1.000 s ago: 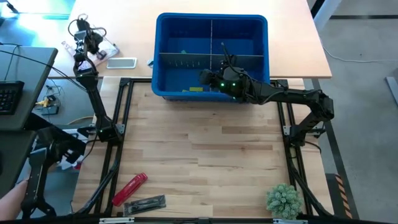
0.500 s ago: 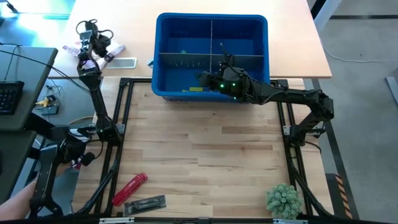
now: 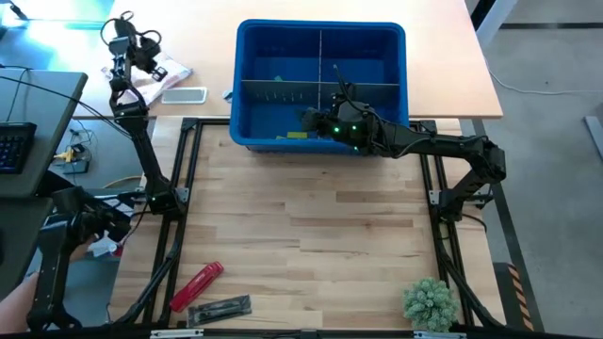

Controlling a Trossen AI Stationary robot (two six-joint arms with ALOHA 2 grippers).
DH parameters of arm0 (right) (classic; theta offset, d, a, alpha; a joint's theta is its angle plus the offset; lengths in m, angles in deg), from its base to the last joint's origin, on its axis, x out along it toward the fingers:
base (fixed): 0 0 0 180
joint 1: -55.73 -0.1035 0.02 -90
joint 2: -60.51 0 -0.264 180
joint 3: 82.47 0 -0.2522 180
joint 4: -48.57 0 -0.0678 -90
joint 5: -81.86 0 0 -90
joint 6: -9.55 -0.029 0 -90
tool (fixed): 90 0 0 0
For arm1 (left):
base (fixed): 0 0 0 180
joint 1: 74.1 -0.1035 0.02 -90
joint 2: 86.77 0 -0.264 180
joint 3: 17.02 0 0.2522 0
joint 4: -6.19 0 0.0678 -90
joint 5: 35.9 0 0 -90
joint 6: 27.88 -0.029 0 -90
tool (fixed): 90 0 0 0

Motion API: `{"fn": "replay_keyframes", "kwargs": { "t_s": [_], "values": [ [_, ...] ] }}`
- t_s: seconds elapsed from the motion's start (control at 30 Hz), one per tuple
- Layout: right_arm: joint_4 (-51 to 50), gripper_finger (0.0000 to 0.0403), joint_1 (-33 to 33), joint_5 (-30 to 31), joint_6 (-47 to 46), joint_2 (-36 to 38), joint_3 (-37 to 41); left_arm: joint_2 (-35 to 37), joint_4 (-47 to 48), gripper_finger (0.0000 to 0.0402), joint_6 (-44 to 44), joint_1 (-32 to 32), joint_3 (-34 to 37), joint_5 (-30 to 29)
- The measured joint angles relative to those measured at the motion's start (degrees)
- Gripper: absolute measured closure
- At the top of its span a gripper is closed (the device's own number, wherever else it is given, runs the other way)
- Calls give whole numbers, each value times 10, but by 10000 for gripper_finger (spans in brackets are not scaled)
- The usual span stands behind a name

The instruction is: Sort blocks

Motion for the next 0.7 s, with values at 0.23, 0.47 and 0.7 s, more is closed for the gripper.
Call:
{"fn": "replay_keyframes", "kwargs": {
  "t_s": [0.23, 0.47, 0.7],
  "values": [
    [-1, 217, -1, 2, 1, 0, 0, -50, -20, 401, 5, -22, 0, -79],
    [0, 217, -2, 2, 1, 0, 0, -76, 55, 401, -3, -12, -4, -74],
    [0, 217, -1, 2, 1, 0, 0, -47, 81, 401, 24, 34, 0, 52]
  ]
}}
